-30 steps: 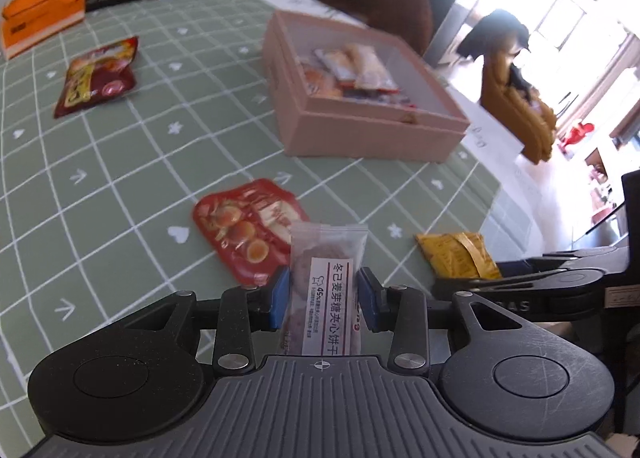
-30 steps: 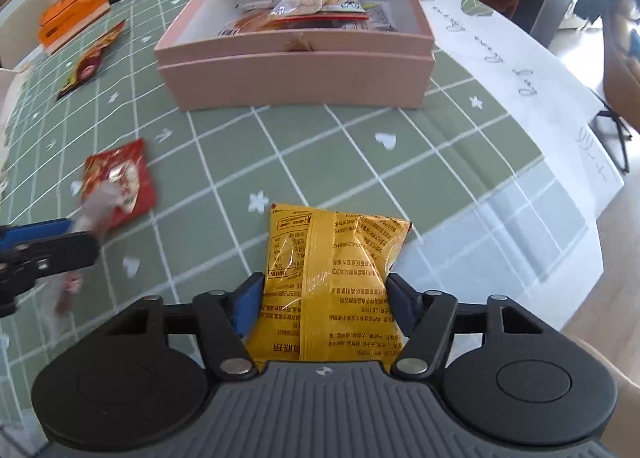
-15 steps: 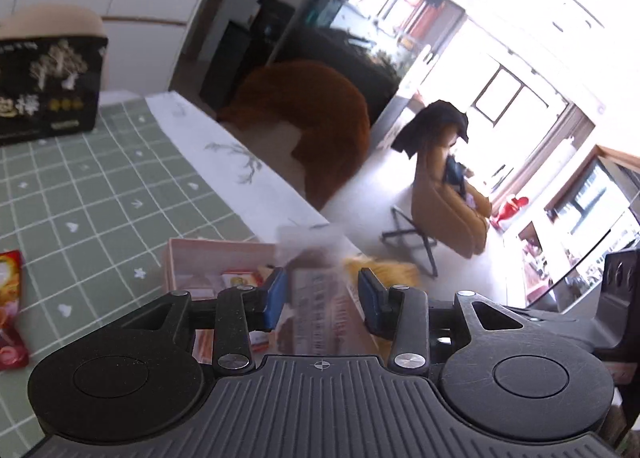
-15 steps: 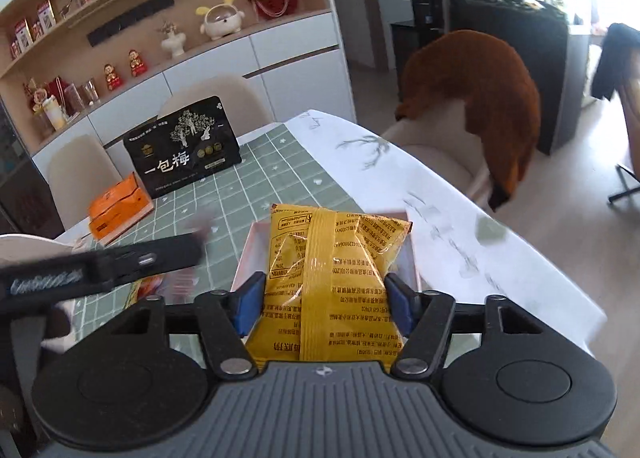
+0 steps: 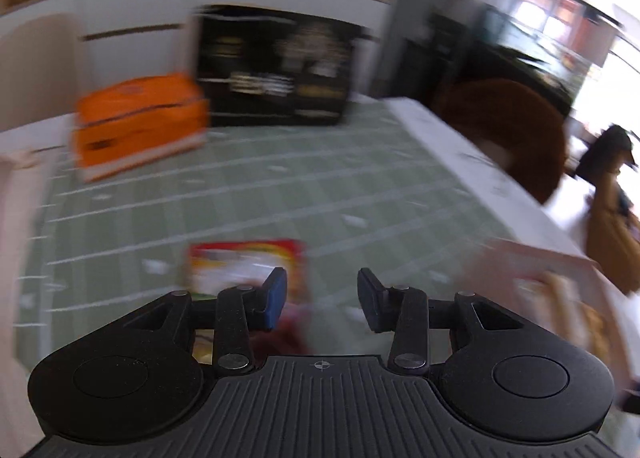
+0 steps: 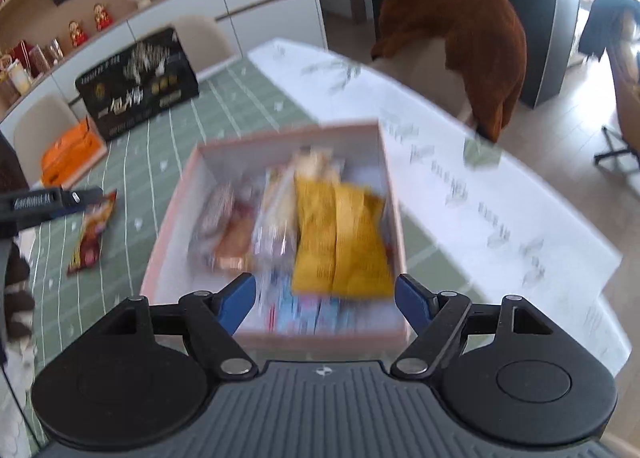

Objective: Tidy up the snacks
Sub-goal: 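Grasp the red spicy snack packet with the left tool, then pass the red spicy packet from the left tool into the right tool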

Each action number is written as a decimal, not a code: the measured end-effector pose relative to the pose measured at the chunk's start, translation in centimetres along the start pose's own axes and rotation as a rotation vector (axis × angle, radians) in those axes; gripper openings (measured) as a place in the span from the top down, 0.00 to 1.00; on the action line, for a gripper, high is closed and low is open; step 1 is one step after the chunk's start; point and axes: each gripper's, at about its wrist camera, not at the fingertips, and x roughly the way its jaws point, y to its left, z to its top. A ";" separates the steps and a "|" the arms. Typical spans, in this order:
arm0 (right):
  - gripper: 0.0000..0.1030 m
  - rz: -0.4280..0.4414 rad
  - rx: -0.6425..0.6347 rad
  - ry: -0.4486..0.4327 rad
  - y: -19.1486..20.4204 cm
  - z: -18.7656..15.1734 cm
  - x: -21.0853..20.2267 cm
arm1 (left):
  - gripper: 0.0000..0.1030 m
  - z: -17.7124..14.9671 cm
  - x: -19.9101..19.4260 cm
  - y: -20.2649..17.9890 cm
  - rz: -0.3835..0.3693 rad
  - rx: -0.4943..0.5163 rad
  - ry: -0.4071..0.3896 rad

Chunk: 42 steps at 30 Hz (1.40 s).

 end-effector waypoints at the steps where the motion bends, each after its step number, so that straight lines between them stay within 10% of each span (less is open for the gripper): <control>1: 0.24 0.003 -0.005 -0.012 0.2 -0.7 -0.3 | 0.58 0.3 0.2 1.7 0.042 -0.028 -0.012; 7: 0.23 -0.004 -0.034 0.000 1.7 -3.4 -1.8 | 0.58 0.1 3.6 5.8 0.050 -0.105 0.051; 18: 0.23 0.088 -0.122 0.126 6.1 -7.4 -1.3 | 0.59 -5.4 0.0 -2.2 -0.095 0.432 0.027; 26: 0.23 0.133 -0.171 0.135 11.5 -7.6 -0.9 | 0.63 -8.8 -5.1 1.2 -0.368 0.059 0.158; 31: 0.23 0.141 -0.159 0.163 15.8 -5.7 0.8 | 0.63 -10.0 -9.5 4.0 -0.150 -0.078 0.134; 42: 0.14 0.010 -0.075 0.260 24.8 -4.1 9.8 | 0.63 -11.8 -13.1 8.0 -0.083 -0.067 0.160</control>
